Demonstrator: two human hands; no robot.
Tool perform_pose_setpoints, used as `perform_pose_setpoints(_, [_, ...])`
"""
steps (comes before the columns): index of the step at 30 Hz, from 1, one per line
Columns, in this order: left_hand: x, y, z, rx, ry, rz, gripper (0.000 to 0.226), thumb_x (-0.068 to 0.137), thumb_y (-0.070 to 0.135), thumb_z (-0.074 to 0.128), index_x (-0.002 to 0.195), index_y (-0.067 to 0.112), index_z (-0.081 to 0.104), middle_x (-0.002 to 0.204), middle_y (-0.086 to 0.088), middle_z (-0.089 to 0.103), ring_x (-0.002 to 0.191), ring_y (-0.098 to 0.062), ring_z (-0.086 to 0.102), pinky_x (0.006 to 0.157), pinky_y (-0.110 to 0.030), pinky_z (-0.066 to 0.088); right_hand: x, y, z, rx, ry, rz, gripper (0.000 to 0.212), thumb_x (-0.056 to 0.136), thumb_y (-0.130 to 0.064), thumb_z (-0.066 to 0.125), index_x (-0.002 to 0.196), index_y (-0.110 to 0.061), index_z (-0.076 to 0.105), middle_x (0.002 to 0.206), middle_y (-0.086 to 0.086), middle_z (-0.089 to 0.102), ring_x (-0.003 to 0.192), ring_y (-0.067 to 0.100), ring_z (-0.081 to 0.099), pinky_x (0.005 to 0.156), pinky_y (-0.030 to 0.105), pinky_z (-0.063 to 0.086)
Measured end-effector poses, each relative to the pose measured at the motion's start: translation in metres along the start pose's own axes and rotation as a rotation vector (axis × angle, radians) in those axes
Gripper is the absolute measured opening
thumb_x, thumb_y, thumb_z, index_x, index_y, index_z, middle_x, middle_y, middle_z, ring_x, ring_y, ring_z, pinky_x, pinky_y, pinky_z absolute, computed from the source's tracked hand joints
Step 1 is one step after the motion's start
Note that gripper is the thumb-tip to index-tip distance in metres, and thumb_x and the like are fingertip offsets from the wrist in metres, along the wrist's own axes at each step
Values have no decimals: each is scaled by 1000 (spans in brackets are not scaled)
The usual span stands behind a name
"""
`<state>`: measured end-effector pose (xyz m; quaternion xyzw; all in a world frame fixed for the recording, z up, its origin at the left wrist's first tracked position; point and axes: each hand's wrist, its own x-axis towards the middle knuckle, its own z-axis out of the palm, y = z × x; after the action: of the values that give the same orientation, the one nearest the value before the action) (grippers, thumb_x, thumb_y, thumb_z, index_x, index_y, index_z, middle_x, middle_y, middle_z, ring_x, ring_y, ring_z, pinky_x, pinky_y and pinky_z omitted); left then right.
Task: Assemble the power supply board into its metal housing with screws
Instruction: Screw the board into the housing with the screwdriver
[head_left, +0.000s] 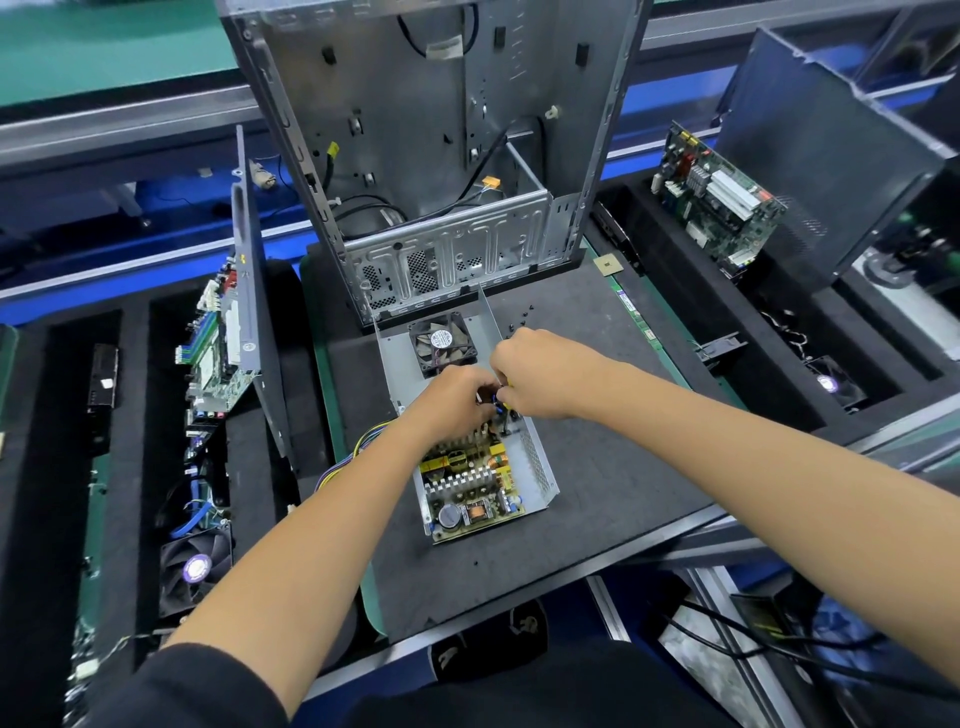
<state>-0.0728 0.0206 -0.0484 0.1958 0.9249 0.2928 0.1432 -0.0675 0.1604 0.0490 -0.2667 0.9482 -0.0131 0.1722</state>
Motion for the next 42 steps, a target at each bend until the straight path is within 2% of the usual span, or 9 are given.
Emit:
perform_pose_setpoints(7, [3,-3,3,19,2,-79,13,83,9,65,93,13,58,86,-3,62,81,-25,57,72,-39,49,0,3,-2,13,14,7,13,89,-15,55,86,-3,59,85,13,58,77,30,59,57,31,43])
perform_pose_setpoints(10, [4,-2,2,-31,11,-97,25,82,9,68,100,14,51,96,-2,55,87,-21,53,75,-36,47,0,6,-7,39,58,-1,16,87,-16,55,88,-2,64,86,15,62,81,32,62,61,35,49])
perform_pose_setpoints(15, [3,-2,-5,-53,-1,-16,16,85,-1,63,88,13,67,99,-1,55,95,-19,52,85,-31,43,1,16,-21,79,152,18,21,75,-18,60,80,1,67,77,18,66,82,34,62,52,31,44])
perform_pose_setpoints(19, [-1,0,-9,-198,-19,-39,31,77,-7,56,94,15,70,92,8,55,83,-5,51,70,-15,39,0,26,-34,133,207,54,12,72,-16,63,74,-4,68,75,11,67,75,25,62,51,26,41])
perform_pose_setpoints(25, [0,-5,-7,-206,10,2,11,79,13,73,88,16,68,85,9,58,71,5,51,62,-10,35,-6,25,-36,151,209,38,13,71,-16,63,74,-4,68,74,13,68,76,30,64,59,36,53])
perform_pose_setpoints(28, [4,-7,-1,-92,71,-54,20,78,15,74,87,18,56,87,6,51,78,-9,46,67,-23,35,-7,16,-23,111,169,14,17,78,-19,62,78,-2,67,71,10,63,78,30,62,48,28,41])
perform_pose_setpoints(32, [7,-7,3,-16,-43,-152,23,80,18,70,89,20,49,84,4,55,80,-20,52,74,-37,46,-4,4,-4,66,102,-19,17,86,-18,55,89,-3,64,84,13,59,82,33,61,61,33,48])
perform_pose_setpoints(38, [6,-9,3,-21,-1,-137,16,83,14,64,86,22,51,75,9,55,76,-19,55,69,-36,47,0,2,6,24,87,-31,8,88,-15,53,81,-12,51,75,6,48,78,29,56,58,27,34])
perform_pose_setpoints(42, [7,-10,4,-57,17,-139,15,81,12,66,87,19,54,81,4,59,75,-18,54,67,-32,46,1,4,11,44,83,-12,13,88,-15,52,82,-6,58,76,9,52,79,30,59,57,27,35])
